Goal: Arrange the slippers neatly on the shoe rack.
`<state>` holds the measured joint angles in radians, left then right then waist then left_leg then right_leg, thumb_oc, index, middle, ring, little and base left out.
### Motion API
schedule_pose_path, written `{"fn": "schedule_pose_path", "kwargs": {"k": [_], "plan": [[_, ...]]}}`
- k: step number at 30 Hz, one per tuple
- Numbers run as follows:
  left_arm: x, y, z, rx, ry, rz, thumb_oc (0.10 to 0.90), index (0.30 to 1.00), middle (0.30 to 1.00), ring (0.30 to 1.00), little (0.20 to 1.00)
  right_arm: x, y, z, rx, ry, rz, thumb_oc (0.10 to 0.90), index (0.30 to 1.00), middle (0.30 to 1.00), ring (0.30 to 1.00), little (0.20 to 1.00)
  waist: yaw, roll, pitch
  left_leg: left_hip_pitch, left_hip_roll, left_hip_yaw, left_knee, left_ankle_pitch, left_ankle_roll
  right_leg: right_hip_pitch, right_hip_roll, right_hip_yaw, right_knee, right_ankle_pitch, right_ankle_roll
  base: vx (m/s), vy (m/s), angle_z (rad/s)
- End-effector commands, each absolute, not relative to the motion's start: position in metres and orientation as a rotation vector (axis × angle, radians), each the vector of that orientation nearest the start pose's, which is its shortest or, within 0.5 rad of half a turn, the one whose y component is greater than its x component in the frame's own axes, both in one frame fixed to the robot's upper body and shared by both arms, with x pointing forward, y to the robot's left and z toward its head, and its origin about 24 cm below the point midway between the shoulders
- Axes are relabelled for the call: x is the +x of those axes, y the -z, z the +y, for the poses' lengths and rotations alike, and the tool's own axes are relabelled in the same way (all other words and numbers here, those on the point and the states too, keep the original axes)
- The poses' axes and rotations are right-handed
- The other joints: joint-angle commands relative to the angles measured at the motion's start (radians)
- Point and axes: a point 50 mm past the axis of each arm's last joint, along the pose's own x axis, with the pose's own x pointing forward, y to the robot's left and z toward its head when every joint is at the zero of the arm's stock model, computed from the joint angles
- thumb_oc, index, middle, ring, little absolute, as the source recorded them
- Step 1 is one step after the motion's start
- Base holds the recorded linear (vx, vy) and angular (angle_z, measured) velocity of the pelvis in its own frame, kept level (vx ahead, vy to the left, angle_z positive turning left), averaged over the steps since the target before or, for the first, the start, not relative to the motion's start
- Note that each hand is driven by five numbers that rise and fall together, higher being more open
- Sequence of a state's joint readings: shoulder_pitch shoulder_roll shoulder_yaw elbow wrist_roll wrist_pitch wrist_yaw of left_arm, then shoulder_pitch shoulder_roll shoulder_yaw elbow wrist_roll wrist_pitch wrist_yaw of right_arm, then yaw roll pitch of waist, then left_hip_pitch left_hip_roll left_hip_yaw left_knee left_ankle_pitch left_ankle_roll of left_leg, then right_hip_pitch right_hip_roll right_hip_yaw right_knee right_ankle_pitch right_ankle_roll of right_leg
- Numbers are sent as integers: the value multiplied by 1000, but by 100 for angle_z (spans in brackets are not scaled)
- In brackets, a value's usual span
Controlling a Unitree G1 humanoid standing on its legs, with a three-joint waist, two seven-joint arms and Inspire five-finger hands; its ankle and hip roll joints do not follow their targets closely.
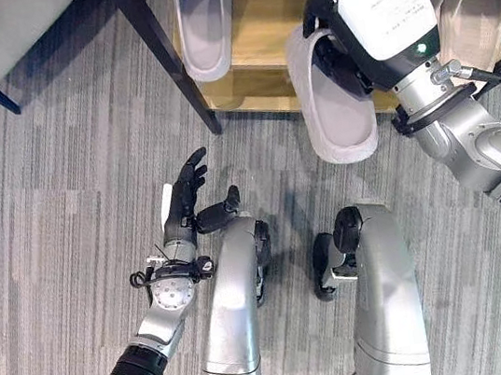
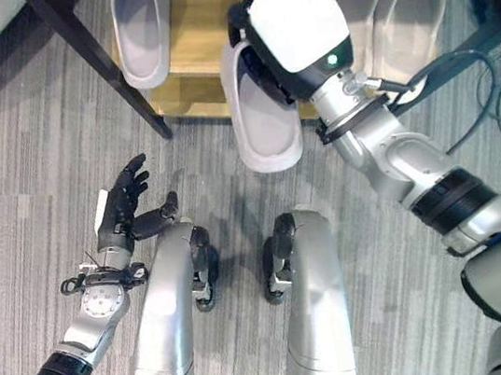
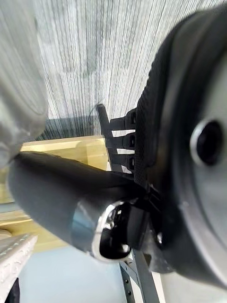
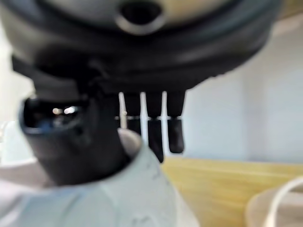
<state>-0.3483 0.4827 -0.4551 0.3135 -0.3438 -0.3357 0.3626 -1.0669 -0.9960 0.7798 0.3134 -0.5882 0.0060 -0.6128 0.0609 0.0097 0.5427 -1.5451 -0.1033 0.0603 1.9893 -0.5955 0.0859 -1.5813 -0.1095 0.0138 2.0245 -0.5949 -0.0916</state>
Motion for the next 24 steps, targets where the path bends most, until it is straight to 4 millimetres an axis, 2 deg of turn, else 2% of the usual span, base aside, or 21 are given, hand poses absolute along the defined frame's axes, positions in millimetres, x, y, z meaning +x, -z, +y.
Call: {"fn": "schedule_pose_path", "kwargs": {"k": [1,11,12,18,23,24], "plan": [[257,-34,150,142,113,-128,800,900,900,900,900,329,-357,-177,-1547,577,-1293,400,300,300,300,300,49,-24,-23,-25,20,-52,79,-226,3,49,22,114,100,-77,-30,0,0,0],[248,-28,152,145,159,-112,800,900,900,900,900,351,-355,-185,-1584,614,-1178,400,300,300,300,300,83,-13,-23,-25,25,-44,126,-246,-10,64,-9,106,137,-64,-4,30,14,0],[247,-28,153,139,168,-108,800,900,900,900,900,353,-362,-187,-1590,636,-1170,400,300,300,300,300,94,-13,-23,-25,25,-47,121,-241,-16,69,-16,98,132,-55,1,0,0,0],[246,-27,151,132,192,-110,800,900,900,900,900,357,-371,-190,-1611,683,-1141,400,300,300,300,300,120,-15,-23,-25,17,-56,96,-226,-28,90,-36,78,106,-33,6,3,-5,2],[246,-28,146,127,235,-119,800,900,900,900,900,363,-378,-203,-1598,762,-1076,400,300,300,300,300,149,-7,-23,-25,4,-66,65,-203,-41,107,-58,61,77,-9,15,-7,-16,8],[246,-28,145,127,244,-117,800,900,900,900,900,363,-381,-203,-1589,772,-1074,456,385,385,385,385,156,-1,-23,-25,1,-72,61,-196,-44,108,-61,55,73,-8,15,-16,-5,13]]}}
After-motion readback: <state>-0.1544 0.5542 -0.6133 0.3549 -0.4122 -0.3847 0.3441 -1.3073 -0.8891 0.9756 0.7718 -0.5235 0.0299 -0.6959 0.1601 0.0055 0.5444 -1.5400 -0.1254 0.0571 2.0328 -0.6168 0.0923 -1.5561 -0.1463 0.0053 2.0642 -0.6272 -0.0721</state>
